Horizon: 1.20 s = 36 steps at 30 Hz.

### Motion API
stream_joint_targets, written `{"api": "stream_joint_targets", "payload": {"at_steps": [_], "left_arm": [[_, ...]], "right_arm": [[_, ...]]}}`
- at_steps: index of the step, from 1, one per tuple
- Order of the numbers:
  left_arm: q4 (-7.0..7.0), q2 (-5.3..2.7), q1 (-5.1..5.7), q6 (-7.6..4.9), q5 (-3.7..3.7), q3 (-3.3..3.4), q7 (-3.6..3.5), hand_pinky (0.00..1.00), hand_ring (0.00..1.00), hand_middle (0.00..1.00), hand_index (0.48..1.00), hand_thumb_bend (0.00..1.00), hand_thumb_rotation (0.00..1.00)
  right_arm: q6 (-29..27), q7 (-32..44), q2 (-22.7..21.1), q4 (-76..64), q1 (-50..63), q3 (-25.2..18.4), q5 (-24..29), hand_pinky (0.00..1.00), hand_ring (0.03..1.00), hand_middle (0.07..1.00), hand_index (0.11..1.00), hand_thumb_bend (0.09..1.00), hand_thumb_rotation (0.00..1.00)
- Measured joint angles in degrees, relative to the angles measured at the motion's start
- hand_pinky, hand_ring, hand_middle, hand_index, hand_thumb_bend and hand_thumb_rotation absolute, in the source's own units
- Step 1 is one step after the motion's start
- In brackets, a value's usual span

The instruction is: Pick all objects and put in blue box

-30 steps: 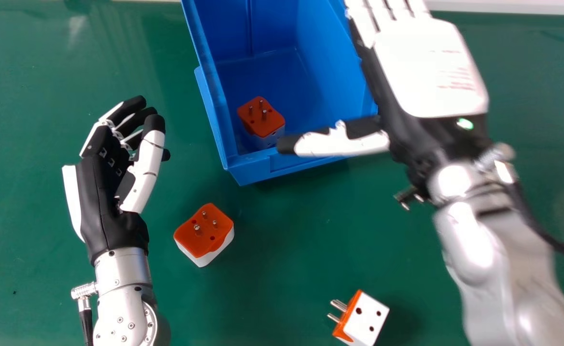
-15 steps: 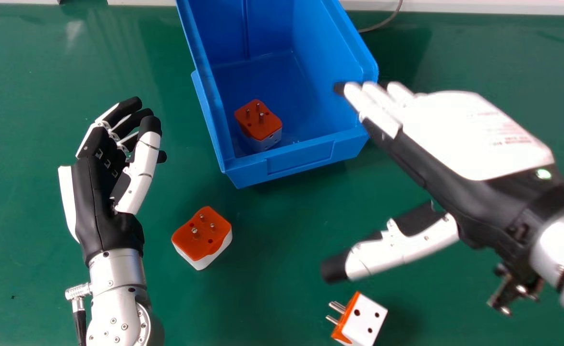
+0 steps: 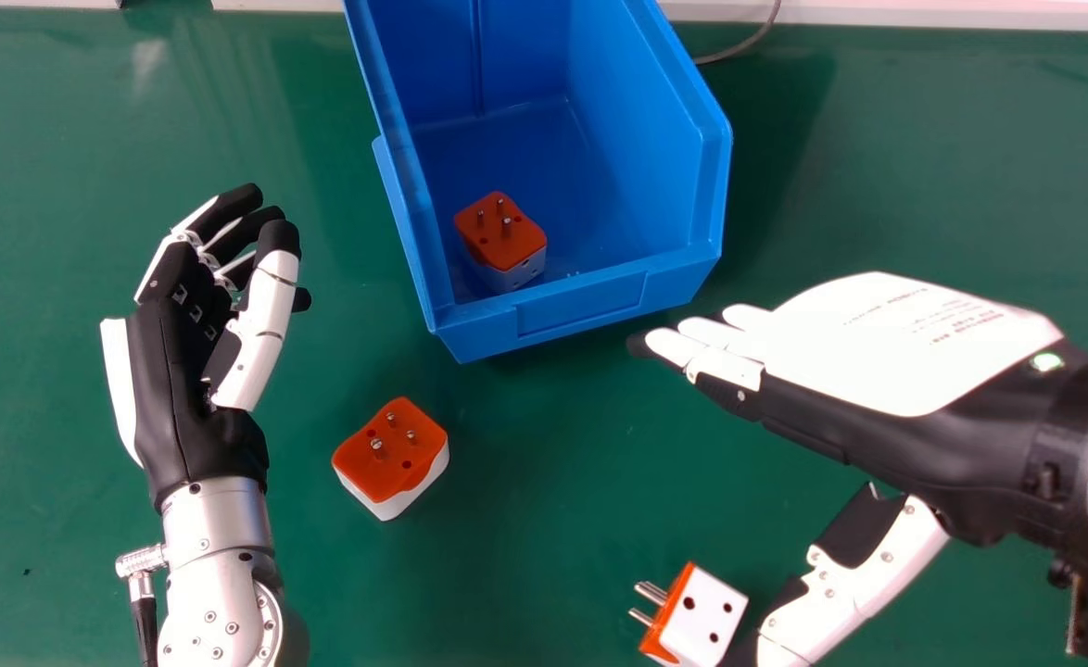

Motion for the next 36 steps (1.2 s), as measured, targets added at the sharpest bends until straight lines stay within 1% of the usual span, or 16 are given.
{"api": "stream_joint_targets", "payload": {"at_steps": [3,4,5,7,8,10,11,13,15,19,22,25,28,30,33,36], "left_arm": [[0.01,0.09,-0.23,0.21,-0.04,0.05,0.05,0.52,0.65,0.71,0.699,0.57,0.44],[0.01,0.09,-0.30,0.36,-0.06,0.07,0.05,0.52,0.65,0.71,0.696,0.57,0.44],[0.01,0.10,-0.31,0.41,-0.08,0.12,0.03,0.52,0.65,0.71,0.696,0.57,0.44],[0.01,0.11,-0.37,0.47,-0.09,0.31,-0.12,0.52,0.65,0.71,0.696,0.57,0.44],[0.00,0.11,-0.41,0.49,-0.12,0.38,-0.19,0.51,0.64,0.70,0.692,0.58,0.44],[0.00,0.12,-0.48,0.53,-0.44,0.50,-0.29,0.51,0.64,0.70,0.692,0.58,0.44],[0.00,0.13,-0.50,0.58,-0.53,0.54,-0.30,0.51,0.64,0.70,0.690,0.58,0.44],[-0.01,0.12,-0.53,0.73,-0.54,0.55,-0.31,0.51,0.64,0.70,0.687,0.58,0.44],[-0.03,0.11,-0.57,1.04,-0.57,0.53,-0.33,0.51,0.64,0.70,0.687,0.58,0.44],[-0.12,0.04,-0.60,1.58,-0.68,0.54,-0.33,0.51,0.64,0.70,0.683,0.59,0.43],[-0.32,-0.11,-0.82,1.87,-1.14,0.58,-0.30,0.51,0.64,0.70,0.682,0.59,0.43],[-0.49,-0.12,-1.10,2.13,-1.21,0.71,-0.20,0.50,0.63,0.69,0.677,0.60,0.43],[-1.29,-0.31,-1.20,3.36,-1.49,0.68,-0.16,0.50,0.63,0.69,0.671,0.61,0.43],[-2.07,-0.80,-1.33,4.35,-2.10,0.67,0.15,0.50,0.63,0.69,0.670,0.61,0.42],[-2.55,-1.22,-1.79,5.45,-2.18,0.58,0.72,0.50,0.63,0.69,0.666,0.62,0.42],[-2.86,-1.34,-2.11,5.93,-2.17,0.43,0.88,0.50,0.63,0.69,0.662,0.62,0.41]], "right_arm": [[0.6,0.9,-0.8,0.0,-1.2,1.7,0.2,0.82,0.959,0.980,0.999,1.000,0.72],[0.7,1.2,-0.9,-0.1,-1.5,2.2,0.2,0.78,0.941,0.967,0.992,1.000,0.72],[1.0,1.4,-0.9,-0.1,-1.6,2.8,0.1,0.78,0.941,0.967,0.992,1.000,0.72],[1.0,1.7,-0.9,-0.1,-2.1,4.4,-1.3,0.78,0.941,0.967,0.992,1.000,0.72],[0.9,1.8,-0.8,-0.1,-2.3,5.2,-2.6,0.74,0.924,0.954,0.979,1.000,0.69],[-0.3,2.2,0.4,-0.2,-2.4,8.4,-8.9,0.74,0.924,0.954,0.979,1.000,0.69],[-0.8,2.6,1.8,-0.2,-2.4,10.1,-12.5,0.71,0.908,0.940,0.964,1.000,0.66],[-2.3,3.7,5.5,-0.2,-2.1,13.8,-20.4,0.68,0.893,0.928,0.947,1.000,0.62],[-3.9,4.8,9.1,-0.2,-1.5,16.4,-26.0,0.68,0.893,0.928,0.947,1.000,0.62],[-7.6,8.1,14.9,-0.2,-0.3,19.8,-34.4,0.65,0.878,0.915,0.932,1.000,0.59],[-10.3,9.4,19.0,-0.1,0.9,20.8,-38.9,0.62,0.865,0.906,0.921,0.991,0.58],[-12.3,10.7,22.5,0.2,2.1,21.3,-41.3,0.59,0.851,0.899,0.913,0.982,0.56],[-14.1,12.6,24.7,0.7,2.8,21.2,-42.0,0.55,0.830,0.888,0.903,0.967,0.54],[-15.0,13.7,25.9,1.0,3.5,21.0,-42.1,0.54,0.824,0.885,0.901,0.959,0.53],[-15.8,14.7,27.4,1.1,4.7,20.0,-42.1,0.53,0.821,0.882,0.898,0.950,0.52],[-17.4,14.8,28.6,1.3,6.2,19.8,-43.0,0.52,0.820,0.880,0.896,0.944,0.52]]}}
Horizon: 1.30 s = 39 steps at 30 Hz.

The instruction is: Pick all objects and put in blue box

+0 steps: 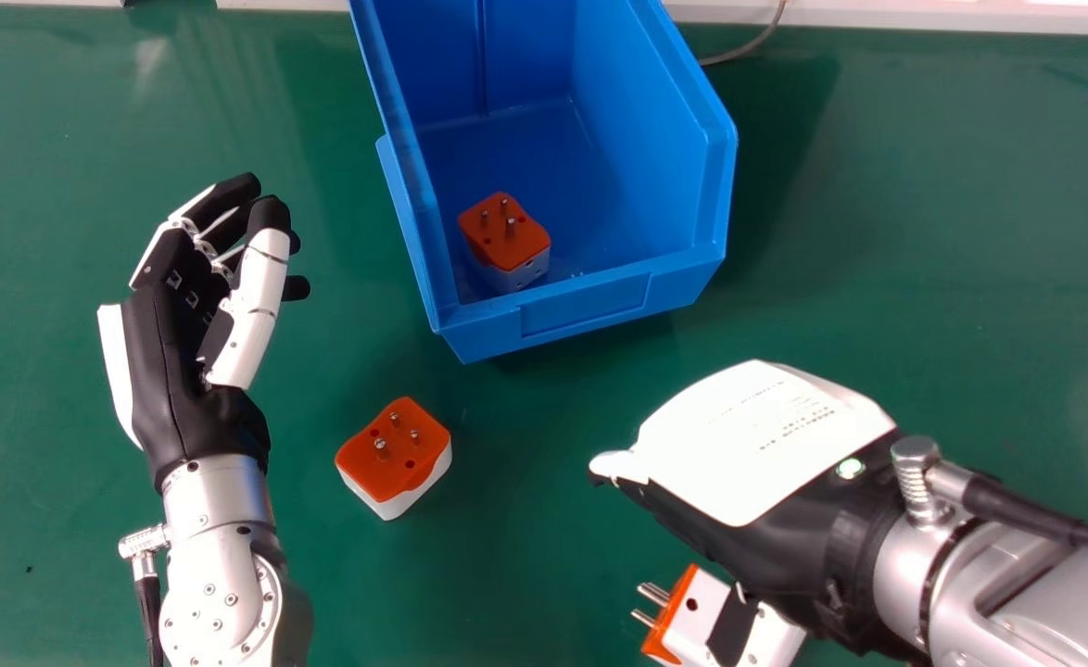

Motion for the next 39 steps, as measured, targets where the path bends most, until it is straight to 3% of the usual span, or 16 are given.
{"api": "stream_joint_targets", "payload": {"at_steps": [4,8,13,16,24,28,33,39], "left_arm": [[-0.74,-0.22,-0.03,0.85,0.02,-0.15,0.15,0.50,0.63,0.69,0.657,0.62,0.41],[-1.41,-0.32,-0.01,0.90,0.18,-0.37,0.31,0.50,0.63,0.69,0.658,0.61,0.40],[-1.65,0.53,0.25,0.89,0.06,-0.59,-1.12,0.50,0.64,0.69,0.664,0.59,0.40],[-1.65,0.73,0.25,0.88,0.01,-0.50,-1.41,0.51,0.64,0.69,0.669,0.58,0.39],[-1.95,0.60,0.24,2.36,-0.50,0.10,-0.72,0.51,0.64,0.69,0.667,0.59,0.40],[-2.01,0.62,0.24,2.35,-1.09,0.32,-1.08,0.50,0.64,0.69,0.665,0.60,0.40],[-2.64,0.60,0.24,2.86,-1.08,0.44,-0.74,0.51,0.64,0.69,0.666,0.61,0.40],[-3.14,0.60,0.27,2.92,-1.08,0.43,-0.64,0.51,0.63,0.68,0.663,0.62,0.40]], "right_arm": [[-2.0,0.6,1.1,0.4,0.5,0.0,-0.6,0.52,0.825,0.884,0.895,0.936,0.51],[-3.4,0.7,2.0,0.7,1.8,0.0,-0.7,0.52,0.832,0.891,0.897,0.930,0.49],[-4.8,-0.1,2.7,2.0,5.9,-0.1,-1.3,0.54,0.842,0.899,0.898,0.926,0.47],[-6.0,-2.2,2.7,2.7,8.3,-0.1,-2.2,0.54,0.849,0.909,0.901,0.929,0.46],[-6.9,-7.9,3.7,6.4,11.2,-0.3,-3.9,0.55,0.857,0.919,0.906,0.923,0.43],[-6.9,-9.4,4.9,8.2,12.0,0.2,-6.6,0.56,0.870,0.932,0.914,0.901,0.41],[-6.9,-12.3,6.4,10.4,13.2,1.1,-9.2,0.56,0.875,0.936,0.915,0.887,0.39],[-7.4,-14.7,6.4,11.9,13.3,2.0,-10.6,0.56,0.883,0.944,0.919,0.823,0.30]]}}
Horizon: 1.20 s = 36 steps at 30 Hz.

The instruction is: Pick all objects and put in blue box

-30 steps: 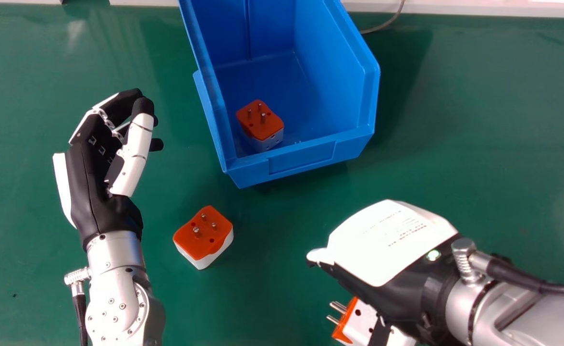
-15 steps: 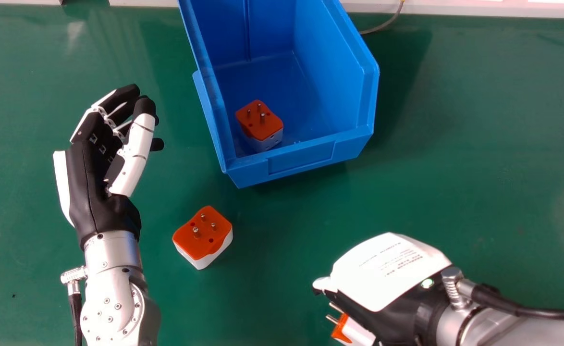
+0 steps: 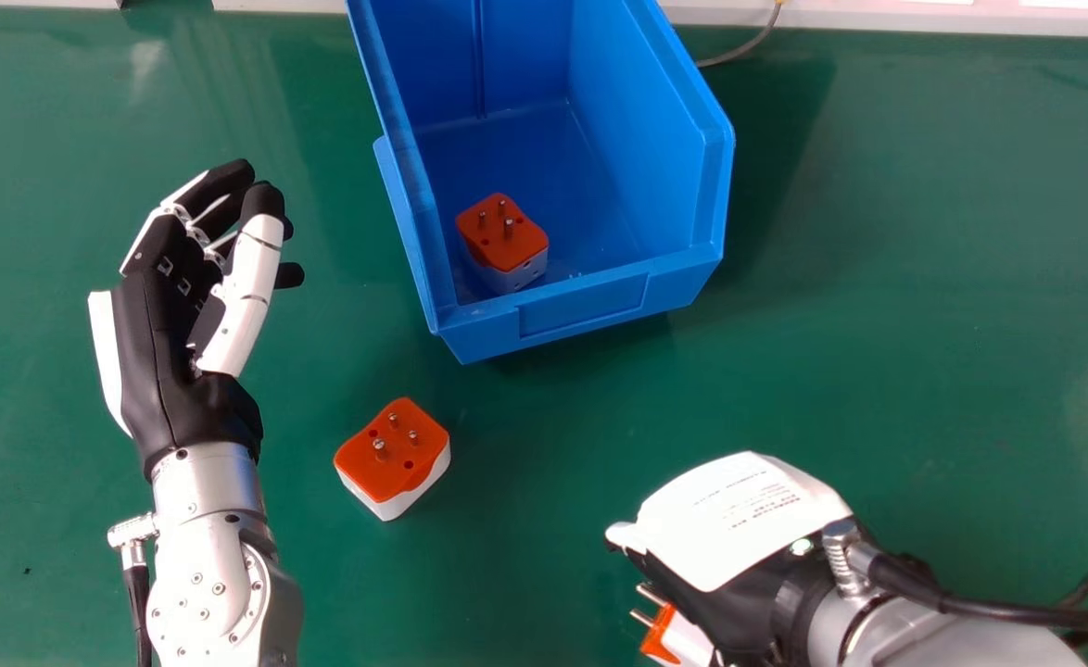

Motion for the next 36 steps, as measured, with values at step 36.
{"api": "stream_joint_targets", "payload": {"at_steps": [36], "left_arm": [[-0.60,0.66,1.56,-0.05,-0.58,0.72,-2.09,0.53,0.64,0.70,0.700,0.60,0.39]], "right_arm": [[0.6,-4.6,1.2,5.4,1.7,3.3,-5.8,0.53,0.868,0.943,0.893,0.738,0.17]]}}
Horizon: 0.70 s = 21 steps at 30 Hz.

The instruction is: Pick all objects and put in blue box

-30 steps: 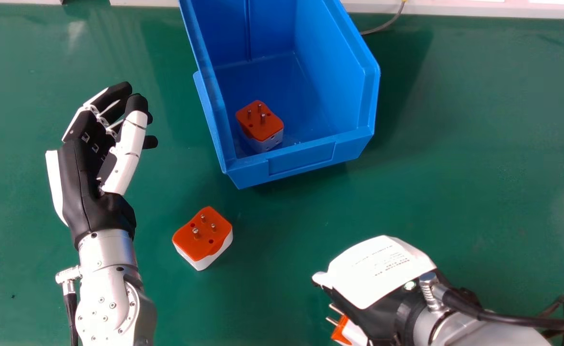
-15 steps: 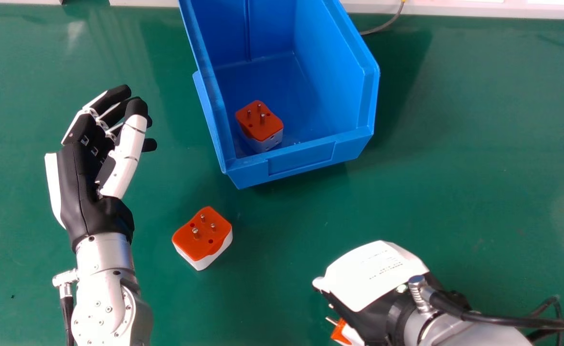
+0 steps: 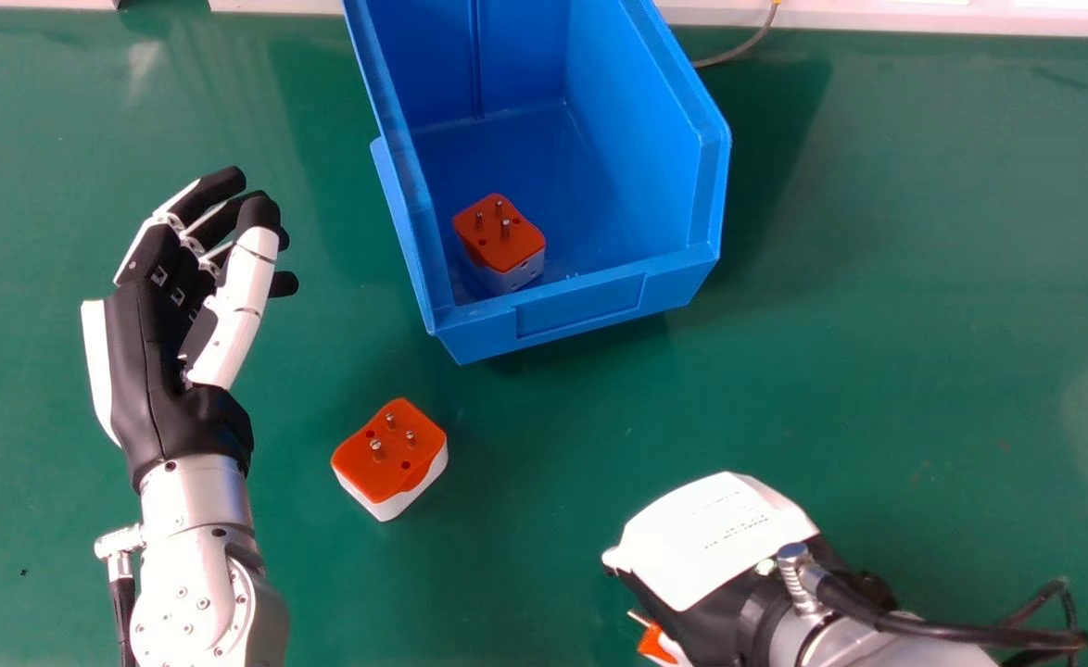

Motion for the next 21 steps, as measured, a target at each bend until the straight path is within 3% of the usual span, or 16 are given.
{"api": "stream_joint_targets", "payload": {"at_steps": [4,8,14,21], "left_arm": [[-0.24,0.04,0.48,-0.13,0.12,-0.04,-0.02,0.53,0.64,0.70,0.702,0.61,0.39],[-1.47,0.06,1.34,-0.09,0.07,-0.08,-0.11,0.53,0.64,0.70,0.703,0.61,0.40],[-2.10,0.34,2.36,-0.09,-0.01,-0.05,-1.06,0.53,0.65,0.71,0.710,0.60,0.40],[-2.92,0.54,3.27,0.17,0.04,-0.07,-1.04,0.54,0.65,0.71,0.714,0.60,0.40]], "right_arm": [[0.0,0.1,0.1,0.0,0.2,0.2,-0.4,0.53,0.862,0.940,0.889,0.735,0.18],[-0.1,0.1,0.1,0.0,0.2,0.7,-0.4,0.52,0.844,0.932,0.877,0.734,0.20],[-0.2,-1.5,0.0,0.9,0.2,1.2,-0.4,0.51,0.822,0.917,0.860,0.735,0.21],[0.0,-6.2,-0.2,3.8,0.0,1.3,-0.3,0.51,0.797,0.898,0.841,0.730,0.22]]}}
